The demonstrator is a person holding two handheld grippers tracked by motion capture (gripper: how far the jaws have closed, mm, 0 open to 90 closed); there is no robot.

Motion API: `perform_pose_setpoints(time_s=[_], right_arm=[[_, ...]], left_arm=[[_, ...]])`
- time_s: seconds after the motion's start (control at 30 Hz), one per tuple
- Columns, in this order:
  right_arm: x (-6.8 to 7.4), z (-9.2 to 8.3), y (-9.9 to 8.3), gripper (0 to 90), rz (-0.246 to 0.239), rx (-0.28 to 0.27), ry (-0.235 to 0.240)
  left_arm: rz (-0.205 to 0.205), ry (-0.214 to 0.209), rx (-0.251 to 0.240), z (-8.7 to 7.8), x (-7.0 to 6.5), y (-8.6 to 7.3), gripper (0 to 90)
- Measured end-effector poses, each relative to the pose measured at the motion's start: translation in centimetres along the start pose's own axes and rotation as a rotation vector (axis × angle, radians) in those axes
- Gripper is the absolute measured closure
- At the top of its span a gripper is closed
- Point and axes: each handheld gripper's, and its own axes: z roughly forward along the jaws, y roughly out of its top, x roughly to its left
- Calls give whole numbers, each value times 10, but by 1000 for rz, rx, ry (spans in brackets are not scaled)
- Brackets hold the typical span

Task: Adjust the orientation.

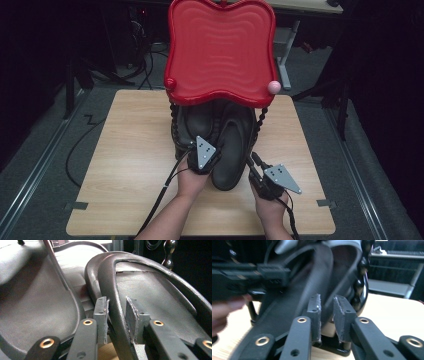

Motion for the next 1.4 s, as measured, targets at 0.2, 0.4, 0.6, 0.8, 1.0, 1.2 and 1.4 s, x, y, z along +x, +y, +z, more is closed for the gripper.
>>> perform_pose_setpoints(time_s=[0.2,0.4,0.6,0.8,1.0,1.2,1.4], right_arm=[[13,5,2,680,-51,9,1],[18,5,8,657,-37,-9,36],[19,18,11,762,-75,27,-33],[19,23,22,826,-92,25,-101],[18,27,25,839,-81,21,-157],[18,27,24,835,-92,16,-161],[19,26,24,830,-97,15,-158]], left_arm=[[-14,9,2,-1,3,0,716],[-9,4,12,-1,3,-2,717],[-22,-23,0,-3,3,-1,666],[-42,-37,0,-1,3,3,607],[-16,-55,6,-2,-1,6,496],[-35,-71,-21,-25,-10,4,429],[-14,-49,25,-35,-19,-9,589]])
